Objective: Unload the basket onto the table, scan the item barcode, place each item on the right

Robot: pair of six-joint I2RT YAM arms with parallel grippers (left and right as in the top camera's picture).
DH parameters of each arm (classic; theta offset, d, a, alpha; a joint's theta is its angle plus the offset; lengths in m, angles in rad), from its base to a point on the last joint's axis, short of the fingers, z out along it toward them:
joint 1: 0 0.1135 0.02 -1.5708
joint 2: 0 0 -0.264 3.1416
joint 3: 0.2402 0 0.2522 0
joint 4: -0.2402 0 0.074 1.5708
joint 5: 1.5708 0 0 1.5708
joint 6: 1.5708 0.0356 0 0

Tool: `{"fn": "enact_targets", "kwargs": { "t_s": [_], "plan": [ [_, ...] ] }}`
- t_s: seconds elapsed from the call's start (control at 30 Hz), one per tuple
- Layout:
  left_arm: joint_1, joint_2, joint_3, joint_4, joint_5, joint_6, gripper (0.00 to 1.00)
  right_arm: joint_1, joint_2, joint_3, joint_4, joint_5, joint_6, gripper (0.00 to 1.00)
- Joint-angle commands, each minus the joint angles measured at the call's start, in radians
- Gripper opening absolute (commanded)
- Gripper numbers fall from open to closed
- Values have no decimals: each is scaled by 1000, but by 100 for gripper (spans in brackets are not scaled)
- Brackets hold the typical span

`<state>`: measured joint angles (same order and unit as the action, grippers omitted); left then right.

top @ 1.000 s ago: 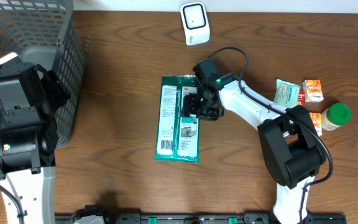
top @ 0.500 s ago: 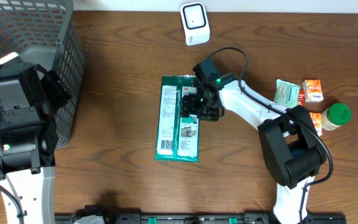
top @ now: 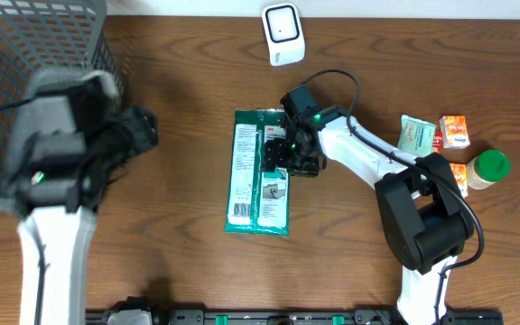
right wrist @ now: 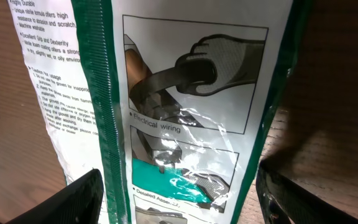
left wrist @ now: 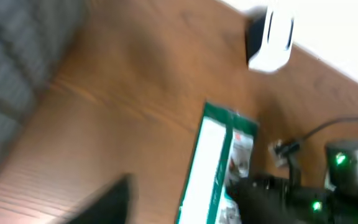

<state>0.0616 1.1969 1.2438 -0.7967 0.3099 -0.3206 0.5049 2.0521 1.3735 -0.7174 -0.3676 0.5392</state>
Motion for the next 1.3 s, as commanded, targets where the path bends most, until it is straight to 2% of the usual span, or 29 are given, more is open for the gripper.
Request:
{"fn": "enact_targets", "kwargs": {
  "t_s": [0.0,0.07,0.37,0.57,1.03,1.27],
  "plan": [
    [-74,118,-27,5,37,-3,13,-7,50,-40,-16,44,-34,75],
    [-114,177,-27,24,37,-2,8,-16,50,-40,-17,25,-40,74],
    [-205,407,-27,156,30,-3,8,-98,50,-40,-24,-199,-175,75],
    [-212,555,-29,163,30,-2,8,-104,50,-41,-26,-201,-242,78],
    [-313,753,-29,207,-1,6,8,-99,50,-56,27,-199,-249,81],
    [-317,803,-29,227,-8,1,8,-71,50,-146,174,-256,-255,81]
  ]
}}
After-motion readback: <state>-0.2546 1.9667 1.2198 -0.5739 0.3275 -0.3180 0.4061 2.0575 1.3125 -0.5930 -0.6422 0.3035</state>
